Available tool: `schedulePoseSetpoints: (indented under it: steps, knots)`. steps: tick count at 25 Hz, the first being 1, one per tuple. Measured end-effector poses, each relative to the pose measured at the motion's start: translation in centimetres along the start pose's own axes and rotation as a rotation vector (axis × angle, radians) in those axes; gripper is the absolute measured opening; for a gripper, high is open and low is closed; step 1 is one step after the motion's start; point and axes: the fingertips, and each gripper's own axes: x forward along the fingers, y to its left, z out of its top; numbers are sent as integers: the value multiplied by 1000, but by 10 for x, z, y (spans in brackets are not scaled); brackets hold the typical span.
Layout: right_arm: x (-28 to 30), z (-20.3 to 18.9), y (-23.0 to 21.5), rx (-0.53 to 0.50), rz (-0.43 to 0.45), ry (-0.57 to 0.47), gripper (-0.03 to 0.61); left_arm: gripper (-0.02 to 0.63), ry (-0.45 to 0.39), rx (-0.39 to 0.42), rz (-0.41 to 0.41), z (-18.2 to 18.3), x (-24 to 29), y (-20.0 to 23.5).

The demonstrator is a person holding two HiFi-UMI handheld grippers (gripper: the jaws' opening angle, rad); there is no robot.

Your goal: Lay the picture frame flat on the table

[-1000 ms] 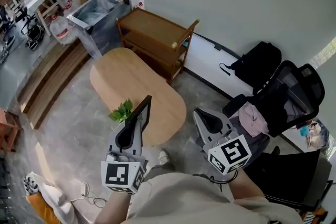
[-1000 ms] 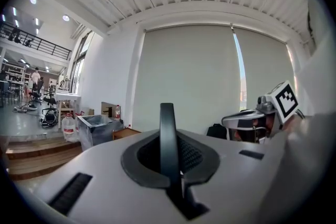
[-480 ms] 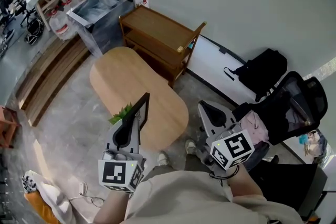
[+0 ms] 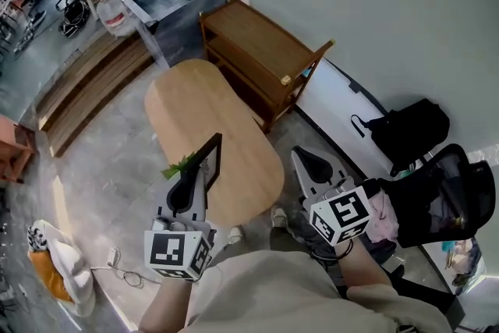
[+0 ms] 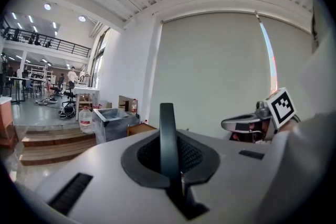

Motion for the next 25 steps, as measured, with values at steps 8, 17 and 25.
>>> schedulePoseSetpoints:
  steps: [8,17,25]
  knots:
    - [45,-15,-43,-17,97,48,-2,17,23,-66,57,-10,57,-7]
    - [89,-57,-78,-26,118,143,-2,17,104,-159,38,-58,126,-2]
    - [128,-104,-81,-20,136,211,-2,17,167,-245,-4,-110,182,14]
